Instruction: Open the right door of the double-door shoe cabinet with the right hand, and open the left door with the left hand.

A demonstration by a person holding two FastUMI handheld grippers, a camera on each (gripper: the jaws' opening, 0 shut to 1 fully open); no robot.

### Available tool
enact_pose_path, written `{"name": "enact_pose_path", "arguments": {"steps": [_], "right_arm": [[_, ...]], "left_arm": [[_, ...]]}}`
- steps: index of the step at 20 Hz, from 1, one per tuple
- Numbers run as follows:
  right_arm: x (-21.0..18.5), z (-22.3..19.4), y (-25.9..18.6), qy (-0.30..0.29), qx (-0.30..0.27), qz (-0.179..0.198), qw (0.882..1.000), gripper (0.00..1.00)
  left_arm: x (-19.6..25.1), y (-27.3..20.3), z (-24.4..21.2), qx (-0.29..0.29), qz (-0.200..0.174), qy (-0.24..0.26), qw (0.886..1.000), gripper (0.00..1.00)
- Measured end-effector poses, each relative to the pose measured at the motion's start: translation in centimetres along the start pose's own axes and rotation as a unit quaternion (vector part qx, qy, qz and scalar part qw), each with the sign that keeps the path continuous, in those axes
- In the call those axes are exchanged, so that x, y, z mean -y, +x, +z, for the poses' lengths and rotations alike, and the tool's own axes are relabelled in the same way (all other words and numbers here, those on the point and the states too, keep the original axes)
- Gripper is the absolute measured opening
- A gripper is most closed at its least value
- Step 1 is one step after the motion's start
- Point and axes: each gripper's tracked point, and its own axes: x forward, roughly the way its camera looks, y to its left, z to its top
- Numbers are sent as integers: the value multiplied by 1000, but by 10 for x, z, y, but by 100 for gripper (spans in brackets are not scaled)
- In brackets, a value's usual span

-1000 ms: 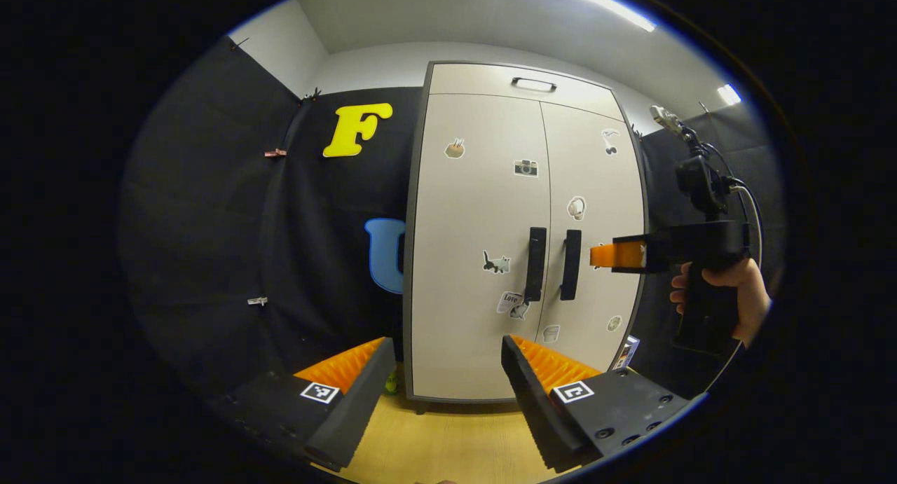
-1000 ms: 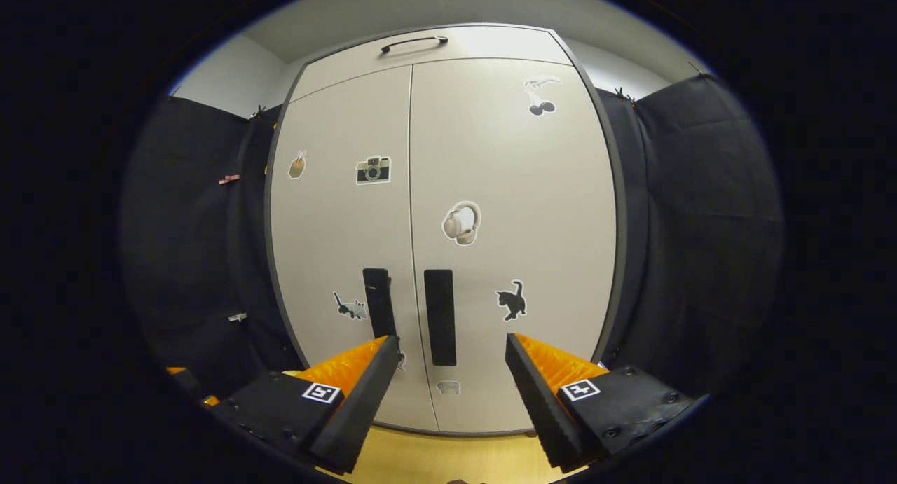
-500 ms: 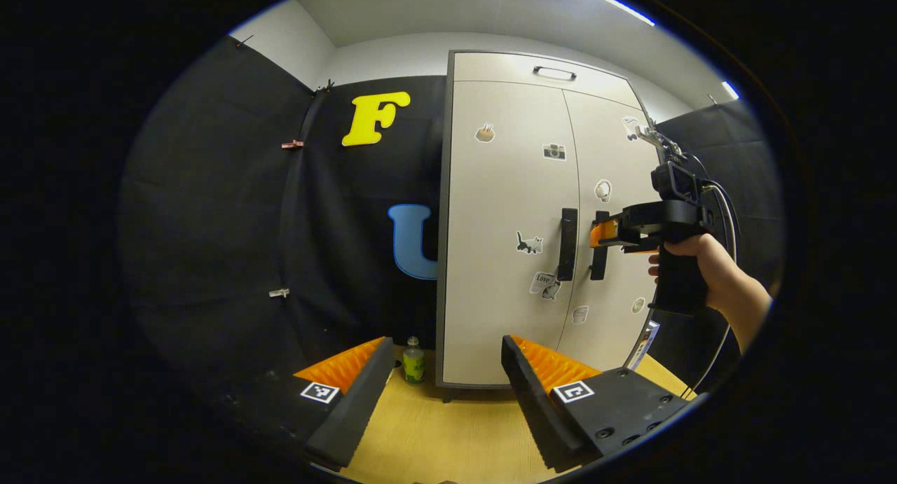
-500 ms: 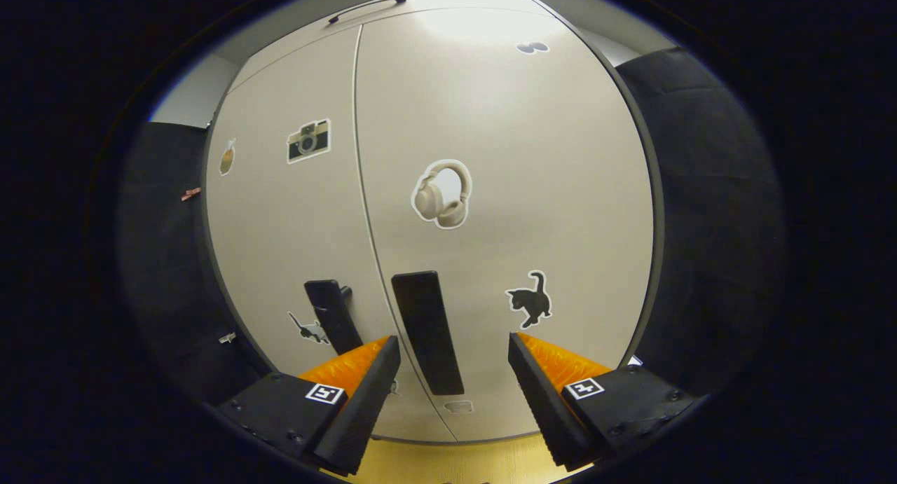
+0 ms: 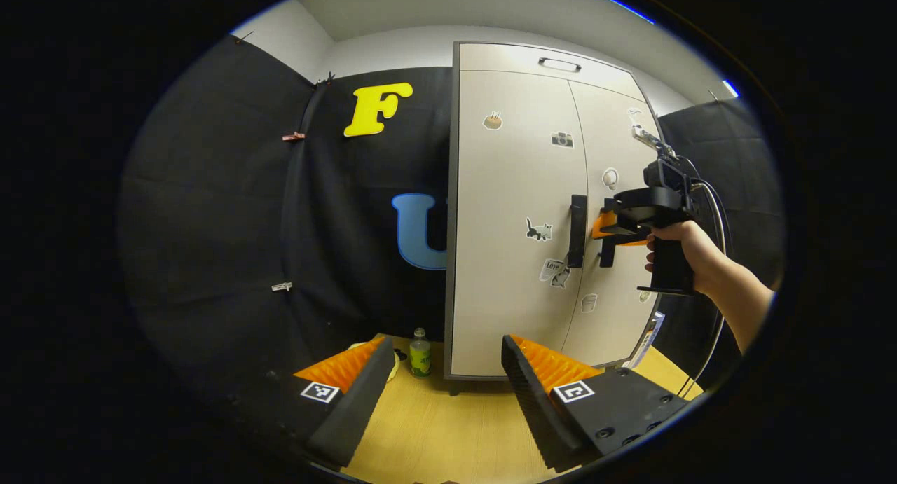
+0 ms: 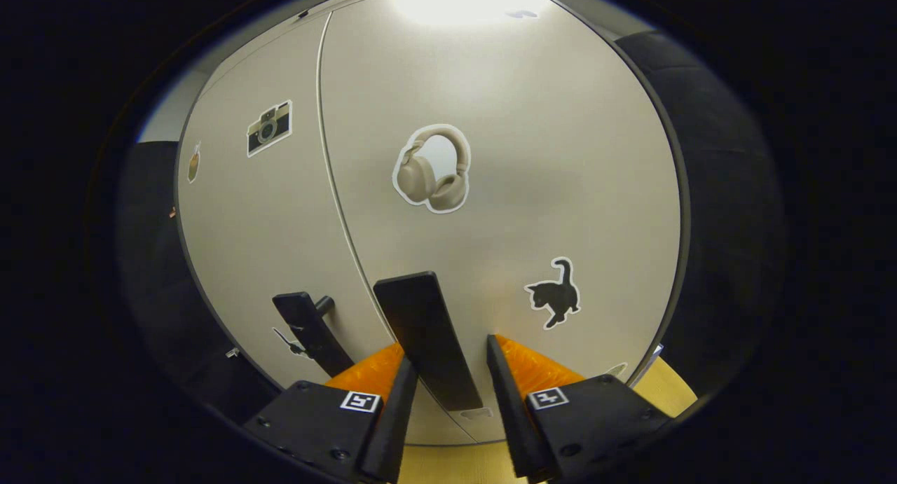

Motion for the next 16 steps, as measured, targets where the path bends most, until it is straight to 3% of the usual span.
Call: {"name": "enact_pose_path", "arguments": {"steps": [1,2,3,4,6,7,11,12,16], "right_arm": [[-2,0,0,-7,2,0,1000,58],[-3,1,1,-20,6,-5,1000,48],[-3,0,-1,-37,6,-9,999,52],[-4,-1,1,-56,6,-12,998,43],[0,-2,8,-88,11,-22,996,42],[-1,-2,-1,-96,16,-22,995,36],[-1,-1,0,-95,23,-18,995,30],[-1,-1,0,-103,27,-16,994,34],[-1,-3,-1,-101,22,-16,995,20]], "left_arm": [[1,1,-3,-4,-4,-7,1000,95],[2,2,-5,-9,-7,-18,1000,95],[3,2,-7,-13,-12,-32,999,95],[3,3,-8,-15,-15,-44,999,95],[-1,1,-9,-13,-15,-48,999,95],[-5,0,-8,-11,-12,-44,999,95],[-12,-3,-13,-14,-15,-42,999,95],[-10,-5,-15,-18,-24,-51,998,95],[-1,-15,-13,-15,-48,-75,996,95]]}}
